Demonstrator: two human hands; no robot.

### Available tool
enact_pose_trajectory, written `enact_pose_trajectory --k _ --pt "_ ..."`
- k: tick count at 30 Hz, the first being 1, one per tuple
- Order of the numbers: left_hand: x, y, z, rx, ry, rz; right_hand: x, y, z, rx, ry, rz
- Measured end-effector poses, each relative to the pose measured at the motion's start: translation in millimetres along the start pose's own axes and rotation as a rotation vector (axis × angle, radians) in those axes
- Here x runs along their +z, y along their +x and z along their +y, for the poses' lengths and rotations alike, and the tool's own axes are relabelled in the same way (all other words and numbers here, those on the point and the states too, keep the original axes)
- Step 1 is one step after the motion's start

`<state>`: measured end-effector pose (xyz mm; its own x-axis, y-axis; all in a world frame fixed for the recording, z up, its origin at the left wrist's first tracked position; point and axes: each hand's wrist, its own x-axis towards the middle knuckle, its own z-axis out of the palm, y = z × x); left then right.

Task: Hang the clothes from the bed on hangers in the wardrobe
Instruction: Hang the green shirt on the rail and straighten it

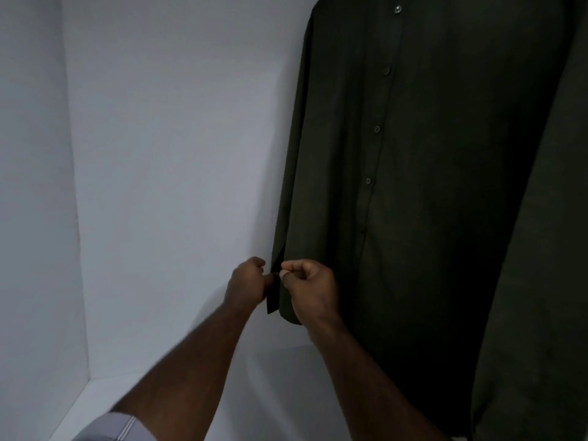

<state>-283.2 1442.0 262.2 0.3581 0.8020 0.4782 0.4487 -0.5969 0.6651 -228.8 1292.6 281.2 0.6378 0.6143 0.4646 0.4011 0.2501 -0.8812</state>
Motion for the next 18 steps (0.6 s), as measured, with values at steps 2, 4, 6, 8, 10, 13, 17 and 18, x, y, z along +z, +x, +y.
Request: enact_pose_trajectory --k 2,4,6,8,10,13,17,18 --pt "10.8 6.3 4.4 -0.007 0.008 -0.007 -5.4 0.6 2.3 0.008 -0.010 -0.001" --pt "21.0 10.8 7.8 -0.020 0.013 0.021 -14.9 1.6 4.4 0.023 -0.008 -0.007" --pt "27.6 10.7 9.6 0.003 0.010 0.046 -24.6 3.4 5.6 0.040 0.008 -0.008" --pt "29.1 5.4 9.8 0.018 -0.026 0.089 -32.5 5.5 7.7 0.062 0.028 -0.001" --pt "24.6 -5.1 7.4 -0.008 -0.089 0.139 -35.0 6.1 9.2 0.077 0.039 -0.002" --pt "12.2 -21.6 2.0 -0.005 -0.120 0.213 -28.4 4.4 9.6 0.100 0.049 -0.014" --pt "-21.4 -52.1 2.0 0.043 -0.186 0.294 -5.3 -4.1 7.7 0.094 0.022 -0.103" --pt "-30.7 -60.6 2.1 0.043 -0.202 0.310 1.7 -7.4 6.1 0.086 0.040 -0.121"
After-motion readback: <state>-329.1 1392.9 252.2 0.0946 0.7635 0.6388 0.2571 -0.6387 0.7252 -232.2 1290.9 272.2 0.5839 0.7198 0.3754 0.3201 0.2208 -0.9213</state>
